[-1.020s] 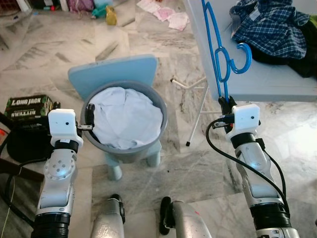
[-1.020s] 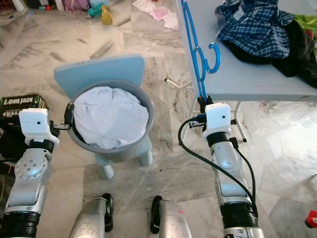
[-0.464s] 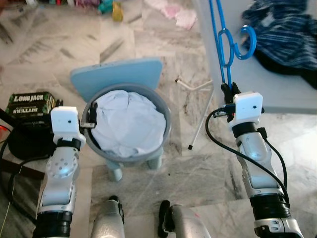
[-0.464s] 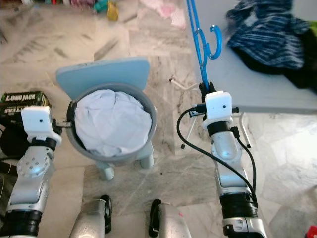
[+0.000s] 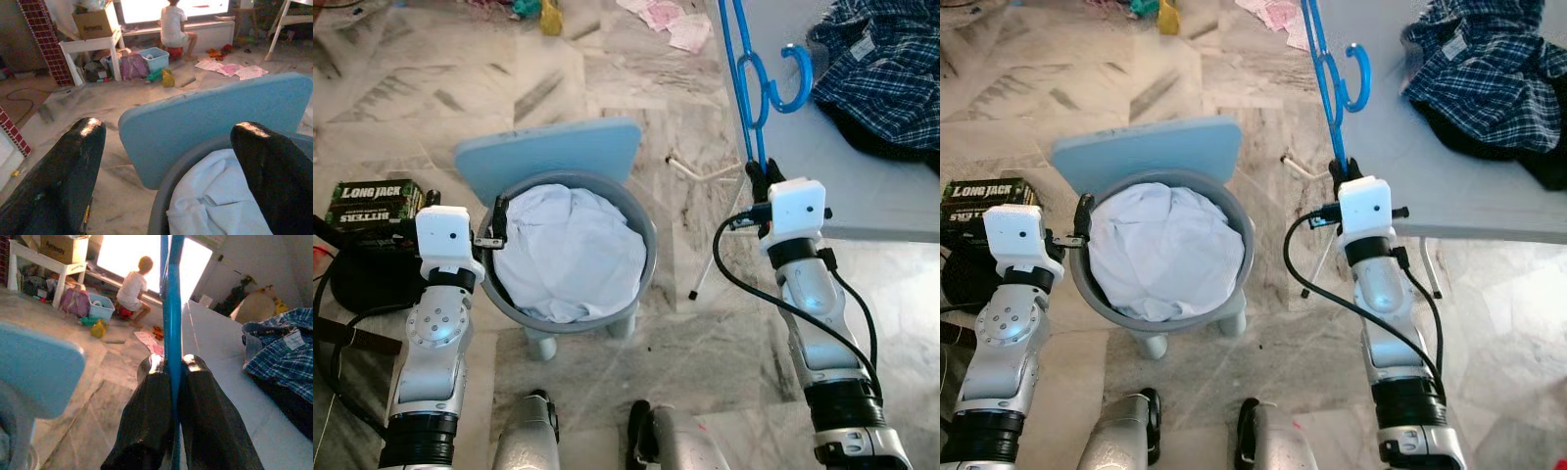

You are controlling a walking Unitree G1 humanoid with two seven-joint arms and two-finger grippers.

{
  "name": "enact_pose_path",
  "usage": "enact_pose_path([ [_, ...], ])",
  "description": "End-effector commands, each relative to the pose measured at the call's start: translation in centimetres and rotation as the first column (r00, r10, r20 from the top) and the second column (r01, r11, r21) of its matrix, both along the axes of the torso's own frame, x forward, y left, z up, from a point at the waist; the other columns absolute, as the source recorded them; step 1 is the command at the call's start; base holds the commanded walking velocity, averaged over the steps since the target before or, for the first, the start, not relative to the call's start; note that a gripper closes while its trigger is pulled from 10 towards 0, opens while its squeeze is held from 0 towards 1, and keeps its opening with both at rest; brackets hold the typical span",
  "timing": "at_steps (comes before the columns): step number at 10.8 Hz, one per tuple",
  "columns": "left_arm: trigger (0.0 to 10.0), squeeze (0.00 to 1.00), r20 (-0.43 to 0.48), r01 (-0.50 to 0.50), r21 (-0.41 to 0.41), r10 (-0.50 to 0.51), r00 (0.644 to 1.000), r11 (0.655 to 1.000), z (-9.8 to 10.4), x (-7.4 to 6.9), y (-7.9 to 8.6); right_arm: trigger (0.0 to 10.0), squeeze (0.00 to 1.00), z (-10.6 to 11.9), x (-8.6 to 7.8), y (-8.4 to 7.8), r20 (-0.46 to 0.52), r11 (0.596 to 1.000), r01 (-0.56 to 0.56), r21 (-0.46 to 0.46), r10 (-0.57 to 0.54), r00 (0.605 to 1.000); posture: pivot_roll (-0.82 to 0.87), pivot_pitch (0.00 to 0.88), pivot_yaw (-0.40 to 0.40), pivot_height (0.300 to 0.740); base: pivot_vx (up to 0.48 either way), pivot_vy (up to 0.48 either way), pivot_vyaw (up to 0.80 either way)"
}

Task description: Hang hanger

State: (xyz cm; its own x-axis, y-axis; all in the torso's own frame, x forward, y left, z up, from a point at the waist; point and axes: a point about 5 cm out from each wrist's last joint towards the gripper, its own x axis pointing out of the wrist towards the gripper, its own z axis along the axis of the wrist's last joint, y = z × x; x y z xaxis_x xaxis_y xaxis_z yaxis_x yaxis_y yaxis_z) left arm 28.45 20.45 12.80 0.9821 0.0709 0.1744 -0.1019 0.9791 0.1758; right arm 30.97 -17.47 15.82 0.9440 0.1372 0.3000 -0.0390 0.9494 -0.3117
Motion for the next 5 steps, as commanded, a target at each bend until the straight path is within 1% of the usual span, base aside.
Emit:
enact_pose_path([
  [1,10.0,0.0,-0.041,0.007,0.007,-0.007,0.999,1.0,-0.9,-0.3,-0.3,10.0,0.0,-0.7,-0.3,-0.4,-0.027,1.0,0.006,0.007,-0.006,1.0,0.09,0.212,-0.107,0.74,0.0,0.0,0.0],
  [2,10.0,0.0,-0.057,0.002,0.014,-0.001,0.998,1.0,-1.2,-0.6,-0.2,10.0,0.0,-2.6,-1.2,0.6,-0.12,0.997,-0.075,0.034,0.078,0.99,0.09,0.223,-0.116,0.74,0.0,0.0,0.0],
  [3,10.0,0.0,-0.088,-0.008,0.024,0.01,0.996,1.0,-1.9,-0.9,-0.2,10.0,0.0,-4.9,-2.5,1.6,-0.223,0.986,-0.154,0.065,0.165,0.961,0.09,0.227,-0.12,0.74,0.0,0.0,0.0],
  [4,10.0,0.0,-0.102,-0.013,0.025,0.016,0.995,1.0,-2.2,-1.0,-0.3,10.0,0.0,-6.1,-3.1,2.1,-0.282,0.977,-0.194,0.087,0.211,0.936,0.09,0.228,-0.121,0.74,0.0,0.0,0.0],
  [5,10.0,0.0,-0.119,-0.014,0.023,0.017,0.993,1.0,-2.6,-1.0,-0.4,10.0,0.0,-7.8,-3.9,2.5,-0.364,0.965,-0.239,0.112,0.263,0.893,0.09,0.23,-0.12,0.74,0.0,0.0,0.0],
])
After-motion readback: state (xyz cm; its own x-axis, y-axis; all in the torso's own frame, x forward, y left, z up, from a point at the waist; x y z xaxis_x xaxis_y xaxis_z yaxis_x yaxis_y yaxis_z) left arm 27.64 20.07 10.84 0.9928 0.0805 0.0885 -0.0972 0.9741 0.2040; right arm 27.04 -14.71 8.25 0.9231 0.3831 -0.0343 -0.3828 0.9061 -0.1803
